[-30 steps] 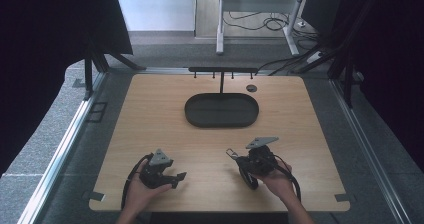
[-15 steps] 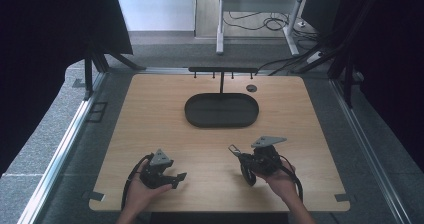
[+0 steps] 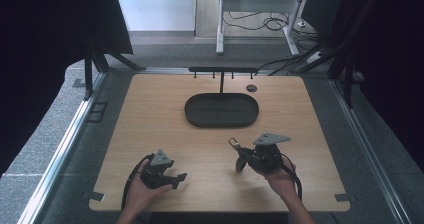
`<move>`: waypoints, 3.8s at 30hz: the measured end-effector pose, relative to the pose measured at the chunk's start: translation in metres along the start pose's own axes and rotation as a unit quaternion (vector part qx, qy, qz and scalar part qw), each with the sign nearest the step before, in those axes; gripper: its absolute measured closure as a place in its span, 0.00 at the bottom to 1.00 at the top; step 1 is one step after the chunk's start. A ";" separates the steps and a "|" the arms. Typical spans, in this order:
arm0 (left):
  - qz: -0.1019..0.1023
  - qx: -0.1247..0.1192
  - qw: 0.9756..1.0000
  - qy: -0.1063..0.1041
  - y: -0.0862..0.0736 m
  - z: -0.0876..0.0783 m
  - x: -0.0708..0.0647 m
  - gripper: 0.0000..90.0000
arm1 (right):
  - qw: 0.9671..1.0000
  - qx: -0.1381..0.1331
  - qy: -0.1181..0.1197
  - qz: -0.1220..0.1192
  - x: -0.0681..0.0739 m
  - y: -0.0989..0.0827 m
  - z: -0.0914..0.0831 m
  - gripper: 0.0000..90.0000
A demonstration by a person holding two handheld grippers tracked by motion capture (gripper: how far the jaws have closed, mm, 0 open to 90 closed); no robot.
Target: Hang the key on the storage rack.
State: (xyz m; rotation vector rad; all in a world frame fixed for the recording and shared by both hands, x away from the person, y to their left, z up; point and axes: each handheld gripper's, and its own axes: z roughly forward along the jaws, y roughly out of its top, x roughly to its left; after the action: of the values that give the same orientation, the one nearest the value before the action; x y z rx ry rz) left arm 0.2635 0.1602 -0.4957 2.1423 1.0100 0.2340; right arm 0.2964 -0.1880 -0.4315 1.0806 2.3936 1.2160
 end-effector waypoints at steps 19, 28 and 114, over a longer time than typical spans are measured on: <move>0.002 0.002 1.000 0.000 0.000 0.001 0.000 0.33 | 1.000 -0.017 -0.010 -0.001 -0.004 0.013 -0.004 0.89; 0.004 0.004 1.000 0.000 0.000 0.001 0.000 0.33 | 1.000 -0.026 -0.011 0.002 -0.008 0.020 -0.006 0.89; -0.001 -0.002 1.000 0.001 0.000 -0.001 0.002 0.33 | 0.993 -0.070 -0.076 0.054 -0.066 0.087 -0.008 0.89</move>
State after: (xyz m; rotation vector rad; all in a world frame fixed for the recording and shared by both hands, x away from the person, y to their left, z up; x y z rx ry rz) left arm 0.2642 0.1622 -0.4957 2.1381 1.0128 0.2377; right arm 0.3819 -0.2068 -0.3658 1.2254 2.1276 1.2652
